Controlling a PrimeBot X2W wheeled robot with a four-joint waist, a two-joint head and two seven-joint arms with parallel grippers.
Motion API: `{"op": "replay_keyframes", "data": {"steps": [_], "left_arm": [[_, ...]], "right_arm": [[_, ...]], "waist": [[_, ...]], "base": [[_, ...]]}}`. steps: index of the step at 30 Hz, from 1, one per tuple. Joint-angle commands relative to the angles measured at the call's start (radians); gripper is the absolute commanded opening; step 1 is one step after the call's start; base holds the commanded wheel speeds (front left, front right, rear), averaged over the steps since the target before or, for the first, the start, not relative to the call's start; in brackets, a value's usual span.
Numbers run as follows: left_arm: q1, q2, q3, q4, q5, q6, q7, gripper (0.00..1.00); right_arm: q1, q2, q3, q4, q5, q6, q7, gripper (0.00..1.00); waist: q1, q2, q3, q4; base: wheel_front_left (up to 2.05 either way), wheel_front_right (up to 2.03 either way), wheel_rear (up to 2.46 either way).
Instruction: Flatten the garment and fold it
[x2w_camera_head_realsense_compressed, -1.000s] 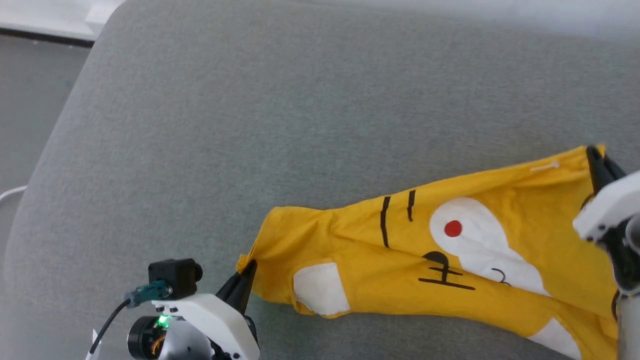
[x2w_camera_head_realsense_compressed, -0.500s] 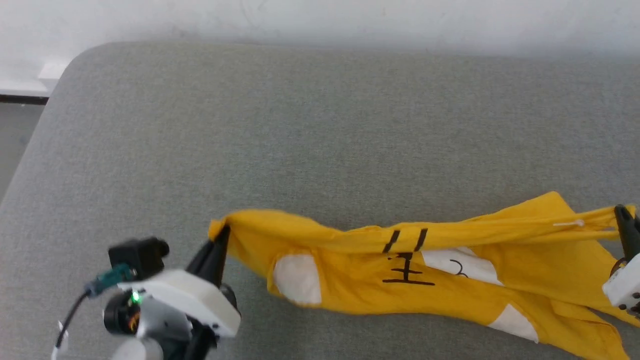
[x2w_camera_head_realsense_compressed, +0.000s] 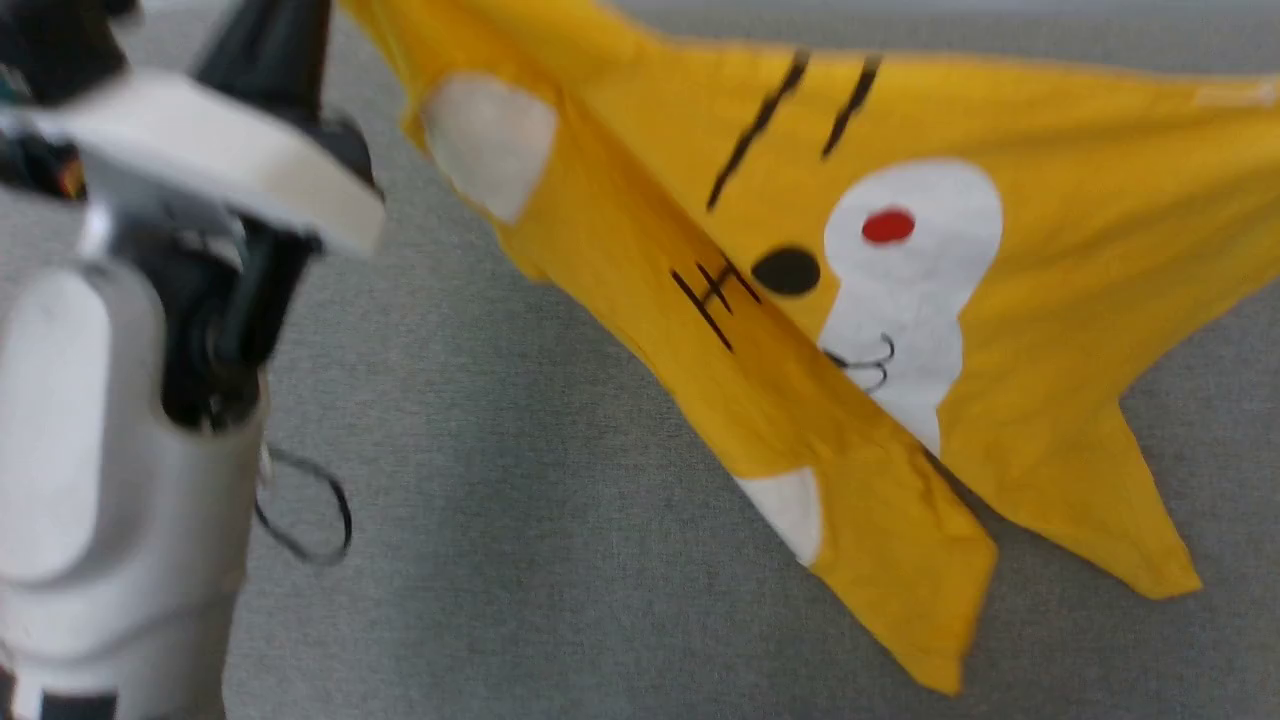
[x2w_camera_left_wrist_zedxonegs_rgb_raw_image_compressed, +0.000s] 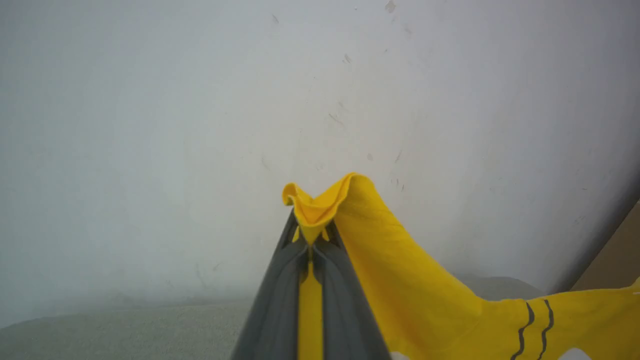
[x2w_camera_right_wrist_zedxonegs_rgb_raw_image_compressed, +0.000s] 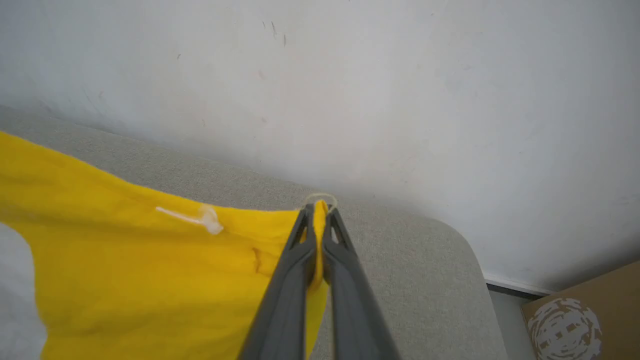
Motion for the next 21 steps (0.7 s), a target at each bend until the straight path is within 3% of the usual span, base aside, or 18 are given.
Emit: {"op": "replay_keyframes", "data": {"steps": [1, 5, 11, 16, 21], "left_arm": [[-0.045, -0.004, 0.004, 0.015, -0.002, -0.006, 0.001, 0.0], [-0.265, -0.023, 0.036, 0.103, -0.021, 0.0, -0.004, 0.0], [-0.548, -0.023, 0.085, 0.247, -0.016, 0.015, -0.052, 0.0], [-0.735, 0.005, 0.095, 0.325, 0.039, 0.025, -0.124, 0.0], [-0.899, 0.027, 0.095, 0.368, 0.085, 0.017, -0.216, 0.0]], "right_arm": [[-0.035, -0.013, 0.016, 0.016, 0.007, -0.001, 0.003, 0.0], [-0.235, -0.085, 0.124, 0.098, 0.009, -0.001, 0.016, 0.0], [-0.537, -0.131, 0.262, 0.234, -0.023, -0.001, -0.021, 0.0], [-0.749, -0.115, 0.312, 0.328, -0.068, -0.001, -0.091, 0.0], [-0.906, -0.091, 0.299, 0.417, -0.126, -0.001, -0.18, 0.0]], "waist": [[-0.0002, 0.0, 0.102, -0.03], [-0.0002, 0.0, 0.191, -0.051], [-0.0002, 0.0, 0.288, -0.076], [-0.0002, 0.0, 0.33, -0.092], [-0.0002, 0.0, 0.347, -0.096]], "base": [[0.0, 0.0, 0.0], [0.0, 0.0, 0.0], [0.0, 0.0, 0.0], [0.0, 0.0, 0.0], [0.0, 0.0, 0.0]]}}
